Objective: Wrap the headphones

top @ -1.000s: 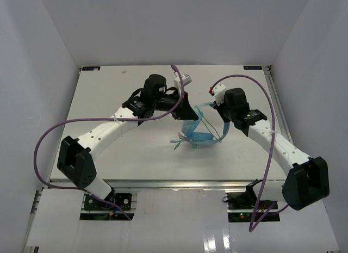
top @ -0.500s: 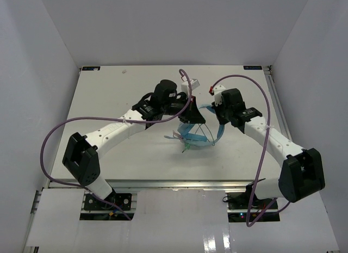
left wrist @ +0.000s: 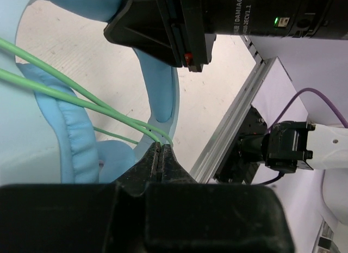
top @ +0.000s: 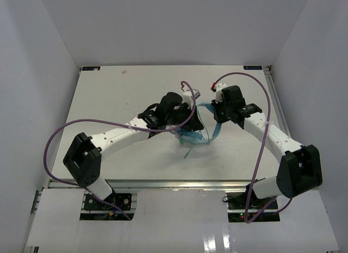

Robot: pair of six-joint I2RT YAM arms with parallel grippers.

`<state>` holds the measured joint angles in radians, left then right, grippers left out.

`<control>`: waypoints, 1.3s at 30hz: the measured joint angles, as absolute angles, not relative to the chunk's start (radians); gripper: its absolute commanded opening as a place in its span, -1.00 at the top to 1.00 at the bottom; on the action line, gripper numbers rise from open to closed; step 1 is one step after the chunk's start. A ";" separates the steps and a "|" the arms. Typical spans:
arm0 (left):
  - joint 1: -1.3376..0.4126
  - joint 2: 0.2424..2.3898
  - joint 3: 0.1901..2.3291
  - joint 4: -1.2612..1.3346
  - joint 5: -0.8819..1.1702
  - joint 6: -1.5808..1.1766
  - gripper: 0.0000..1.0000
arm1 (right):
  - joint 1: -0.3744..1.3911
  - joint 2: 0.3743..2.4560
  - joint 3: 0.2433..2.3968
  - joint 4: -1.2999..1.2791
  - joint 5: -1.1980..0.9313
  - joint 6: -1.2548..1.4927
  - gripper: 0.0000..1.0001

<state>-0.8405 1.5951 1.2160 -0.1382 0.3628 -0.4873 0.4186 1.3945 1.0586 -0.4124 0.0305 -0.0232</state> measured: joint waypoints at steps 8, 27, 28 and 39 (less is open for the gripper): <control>-0.896 1.593 1.216 -0.123 0.273 -0.480 0.35 | 0.412 1.394 1.075 -0.415 0.021 -0.003 0.85; -0.940 1.337 1.154 -0.188 0.181 -0.409 -0.48 | 0.359 1.431 1.084 -0.408 -0.048 0.012 0.85; -0.941 1.303 1.142 -0.195 0.165 -0.394 -0.53 | 0.354 1.448 1.085 -0.403 -0.057 0.016 0.85; -0.940 0.787 0.825 -0.218 -0.054 -0.319 -0.96 | 0.326 1.774 1.213 -0.371 -0.093 0.073 0.82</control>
<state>-0.9399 0.7872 0.8252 -0.2180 -0.0544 -0.3194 0.3256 1.7737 1.2127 -0.3709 -0.0934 0.0735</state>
